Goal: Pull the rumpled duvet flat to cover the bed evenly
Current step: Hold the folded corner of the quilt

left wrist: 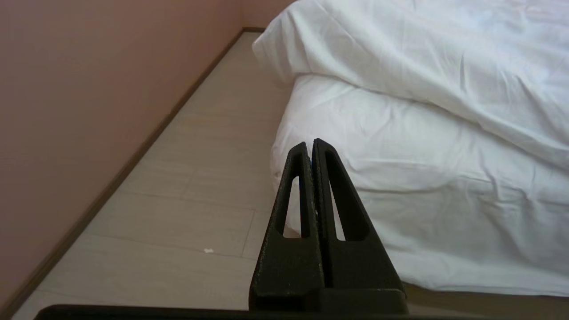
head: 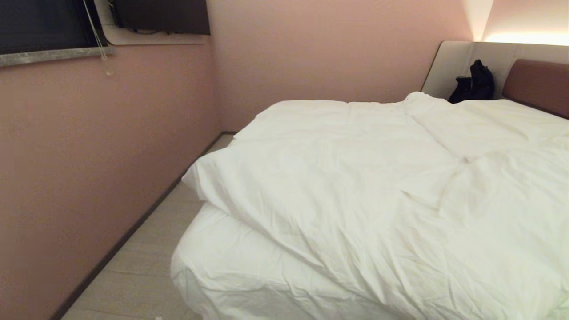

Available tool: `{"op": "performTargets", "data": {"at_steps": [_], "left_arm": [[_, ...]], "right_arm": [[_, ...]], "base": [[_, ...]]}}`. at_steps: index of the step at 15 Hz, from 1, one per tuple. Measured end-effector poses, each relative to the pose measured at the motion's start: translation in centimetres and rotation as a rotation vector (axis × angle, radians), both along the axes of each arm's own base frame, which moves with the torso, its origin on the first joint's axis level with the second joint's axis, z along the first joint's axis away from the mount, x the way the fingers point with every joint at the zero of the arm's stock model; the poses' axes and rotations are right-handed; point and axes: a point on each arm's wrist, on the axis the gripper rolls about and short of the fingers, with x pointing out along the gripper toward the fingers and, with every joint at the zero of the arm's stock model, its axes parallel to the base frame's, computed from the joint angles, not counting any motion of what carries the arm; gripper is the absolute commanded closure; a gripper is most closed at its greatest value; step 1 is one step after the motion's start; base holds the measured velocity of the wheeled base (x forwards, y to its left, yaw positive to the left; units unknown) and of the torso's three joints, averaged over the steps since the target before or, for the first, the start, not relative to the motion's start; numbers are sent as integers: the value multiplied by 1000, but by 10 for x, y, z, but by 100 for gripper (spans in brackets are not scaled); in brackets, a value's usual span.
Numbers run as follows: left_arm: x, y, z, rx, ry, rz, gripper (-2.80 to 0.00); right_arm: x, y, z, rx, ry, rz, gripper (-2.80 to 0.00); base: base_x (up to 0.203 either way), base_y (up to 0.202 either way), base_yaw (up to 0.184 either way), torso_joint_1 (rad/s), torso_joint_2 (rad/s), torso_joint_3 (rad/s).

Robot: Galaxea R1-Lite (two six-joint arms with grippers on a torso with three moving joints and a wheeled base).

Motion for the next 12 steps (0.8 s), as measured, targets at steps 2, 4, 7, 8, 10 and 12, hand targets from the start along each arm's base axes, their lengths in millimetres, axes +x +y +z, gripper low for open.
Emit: {"op": "performTargets", "data": {"at_steps": [2, 4, 7, 8, 10, 12], "left_arm": [[0, 0, 0, 0, 0, 0, 0], [0, 0, 0, 2, 0, 0, 0], [-4, 0, 12, 3, -39, -6, 0], [-8, 0, 25, -7, -70, -15, 0], [-15, -1, 48, -33, -99, -39, 0], [-13, -1, 78, -80, -94, -73, 0]], "right_arm": [[0, 0, 0, 0, 0, 0, 0], [0, 0, 0, 0, -1, 0, 0], [0, 0, 0, 0, -1, 0, 0], [0, 0, 0, 0, -1, 0, 0], [0, 0, 0, 0, -1, 0, 0], [0, 0, 0, 0, -1, 0, 0]], "base": [[0, 0, 0, -41, 116, 73], [0, 0, 0, -13, 36, 25], [0, 0, 0, 0, 0, 0], [0, 0, 0, 0, 0, 0], [0, 0, 0, 0, 0, 0], [0, 0, 0, 0, 0, 0]]}}
